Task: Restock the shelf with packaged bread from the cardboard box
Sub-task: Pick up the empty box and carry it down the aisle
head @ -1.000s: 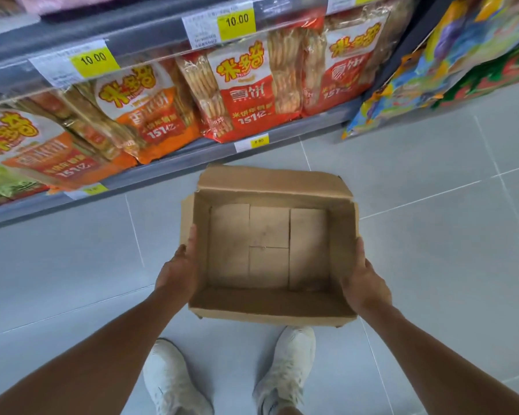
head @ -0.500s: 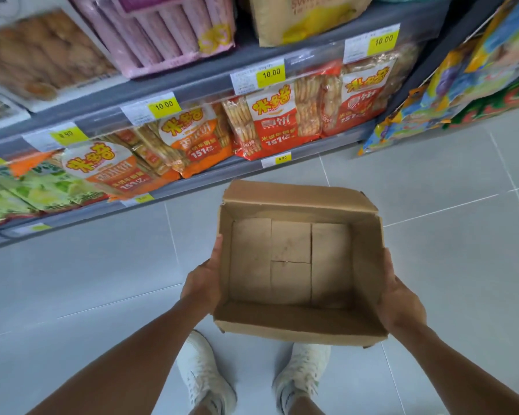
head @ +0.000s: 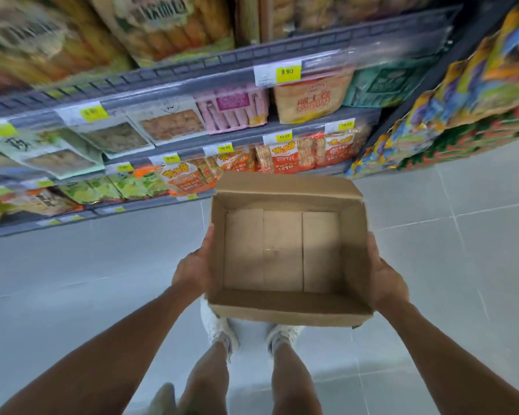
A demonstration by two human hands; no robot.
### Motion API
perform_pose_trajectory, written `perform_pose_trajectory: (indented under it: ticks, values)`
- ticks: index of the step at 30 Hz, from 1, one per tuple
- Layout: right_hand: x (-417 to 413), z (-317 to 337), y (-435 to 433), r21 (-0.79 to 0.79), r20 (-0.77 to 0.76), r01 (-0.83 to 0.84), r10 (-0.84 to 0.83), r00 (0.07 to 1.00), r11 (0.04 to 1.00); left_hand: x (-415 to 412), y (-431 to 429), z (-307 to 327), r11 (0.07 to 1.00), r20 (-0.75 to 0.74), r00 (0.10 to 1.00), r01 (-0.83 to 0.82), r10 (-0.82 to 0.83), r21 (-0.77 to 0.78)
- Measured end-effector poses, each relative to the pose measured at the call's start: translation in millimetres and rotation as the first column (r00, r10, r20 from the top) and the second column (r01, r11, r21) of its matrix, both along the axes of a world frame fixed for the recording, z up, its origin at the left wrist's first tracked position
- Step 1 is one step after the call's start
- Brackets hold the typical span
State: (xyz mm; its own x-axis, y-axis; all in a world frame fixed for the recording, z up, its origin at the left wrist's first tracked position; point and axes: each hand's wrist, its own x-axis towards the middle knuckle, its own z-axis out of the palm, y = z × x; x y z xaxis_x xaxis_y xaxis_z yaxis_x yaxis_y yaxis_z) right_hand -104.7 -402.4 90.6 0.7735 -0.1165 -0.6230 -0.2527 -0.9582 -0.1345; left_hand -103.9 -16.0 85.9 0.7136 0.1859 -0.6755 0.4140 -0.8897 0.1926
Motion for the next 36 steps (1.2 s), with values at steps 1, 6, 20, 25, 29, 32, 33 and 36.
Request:
perform_pose_trajectory:
  ticks: [1, 6, 20, 25, 29, 32, 33, 36]
  values:
    - [1, 15, -1, -0.003, 0.004, -0.017, 0.017, 1.0, 1.0, -7, 7, 16, 0.999, 0.026, 1.0, -0.009, 0.01, -0.037]
    - [7, 96, 18, 0.076, 0.045, -0.061, 0.058, 0.997, 0.995, -49, 40, 79, 0.997, 0.153, 0.986, -0.054, 0.061, -0.054]
    - [-13, 211, 220, 0.18, 0.223, -0.446, 0.405, 0.887, 0.877, -229, 198, 163, 0.912, 0.346, 0.846, -0.4, 0.405, -0.088]
    - [-42, 223, 345, 0.187, 0.284, -0.594, 0.536, 0.795, 0.783, -318, 294, 203, 0.827, 0.403, 0.742, -0.558, 0.536, -0.072]
    - [-79, 253, 457, 0.202, 0.333, -0.717, 0.642, 0.691, 0.668, -397, 362, 238, 0.744, 0.492, 0.631, -0.666, 0.6, -0.053]
    - [-104, 273, 537, 0.179, 0.373, -0.808, 0.721, 0.584, 0.562, -449, 403, 265, 0.652, 0.554, 0.52, -0.756, 0.65, -0.055]
    - [-112, 280, 563, 0.172, 0.371, -0.827, 0.743, 0.558, 0.535, -464, 414, 275, 0.619, 0.581, 0.48, -0.784, 0.657, -0.053]
    - [-133, 295, 637, 0.124, 0.372, -0.882, 0.803, 0.465, 0.454, -505, 445, 296, 0.534, 0.631, 0.391, -0.845, 0.67, -0.044]
